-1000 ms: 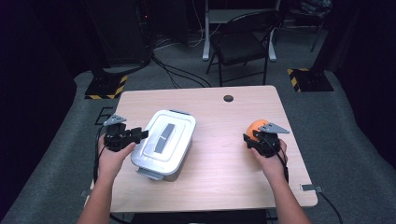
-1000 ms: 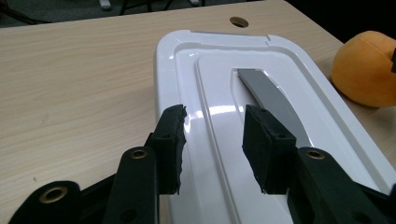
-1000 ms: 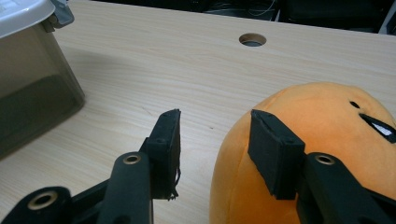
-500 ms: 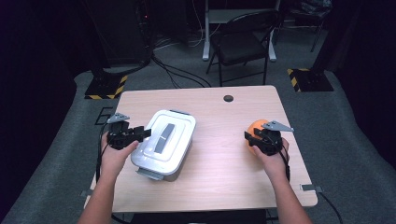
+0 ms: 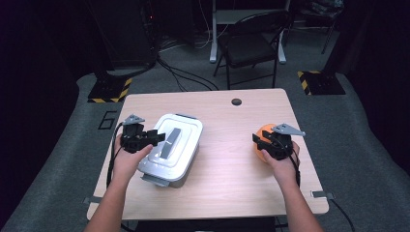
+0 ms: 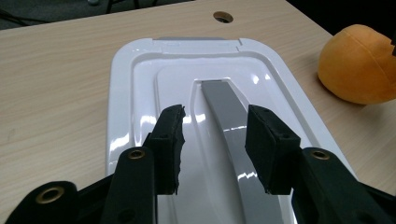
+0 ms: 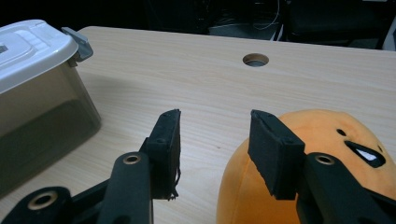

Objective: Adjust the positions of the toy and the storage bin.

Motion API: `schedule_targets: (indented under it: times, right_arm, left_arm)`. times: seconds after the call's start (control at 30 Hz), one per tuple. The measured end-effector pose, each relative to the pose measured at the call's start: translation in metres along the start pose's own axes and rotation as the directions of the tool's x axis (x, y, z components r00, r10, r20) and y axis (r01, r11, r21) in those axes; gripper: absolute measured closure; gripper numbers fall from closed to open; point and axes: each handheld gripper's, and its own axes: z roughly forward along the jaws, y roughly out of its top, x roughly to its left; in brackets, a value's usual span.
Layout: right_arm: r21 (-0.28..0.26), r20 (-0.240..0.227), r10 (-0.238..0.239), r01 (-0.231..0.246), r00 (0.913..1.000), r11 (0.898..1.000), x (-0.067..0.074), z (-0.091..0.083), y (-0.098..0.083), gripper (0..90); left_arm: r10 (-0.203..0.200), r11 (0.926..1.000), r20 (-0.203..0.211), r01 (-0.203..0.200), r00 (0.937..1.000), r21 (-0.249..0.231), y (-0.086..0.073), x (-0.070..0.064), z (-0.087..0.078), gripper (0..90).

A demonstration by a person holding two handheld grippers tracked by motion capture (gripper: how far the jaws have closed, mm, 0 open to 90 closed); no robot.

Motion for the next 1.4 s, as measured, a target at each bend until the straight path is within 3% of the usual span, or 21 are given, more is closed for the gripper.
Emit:
schedule_targets:
  times: [0.23, 0.57, 0.87, 0.93, 1.4]
  right_arm:
    - [-0.014, 0.008, 0.01, -0.01, 0.9999, 1.0, -0.004, -0.004, 0.002, 53.1]
    - [-0.019, 0.02, 0.025, -0.024, 0.9995, 1.0, -0.009, -0.005, 0.002, 53.1]
    - [-0.023, 0.025, 0.036, -0.036, 0.999, 0.999, -0.012, -0.005, 0.002, 53.0]
    - [-0.022, 0.027, 0.039, -0.038, 0.9989, 0.999, -0.012, -0.005, 0.003, 53.0]
    - [-0.018, 0.024, 0.042, -0.042, 0.9988, 0.999, -0.012, -0.002, 0.002, 52.8]
  left_arm:
    - [0.032, 0.9991, -0.016, -0.032, 0.9993, 0.028, 0.001, -0.011, 0.01, 55.7]
    - [0.046, 0.9967, -0.046, -0.043, 0.9979, 0.069, -0.001, -0.019, 0.019, 54.8]
    - [0.076, 0.9874, -0.058, -0.067, 0.9954, 0.143, 0.004, -0.024, 0.02, 55.0]
    - [0.064, 0.9878, -0.065, -0.053, 0.9958, 0.146, 0.004, -0.025, 0.021, 55.0]
    - [0.074, 0.9797, -0.079, -0.057, 0.9941, 0.192, 0.004, -0.029, 0.027, 61.0]
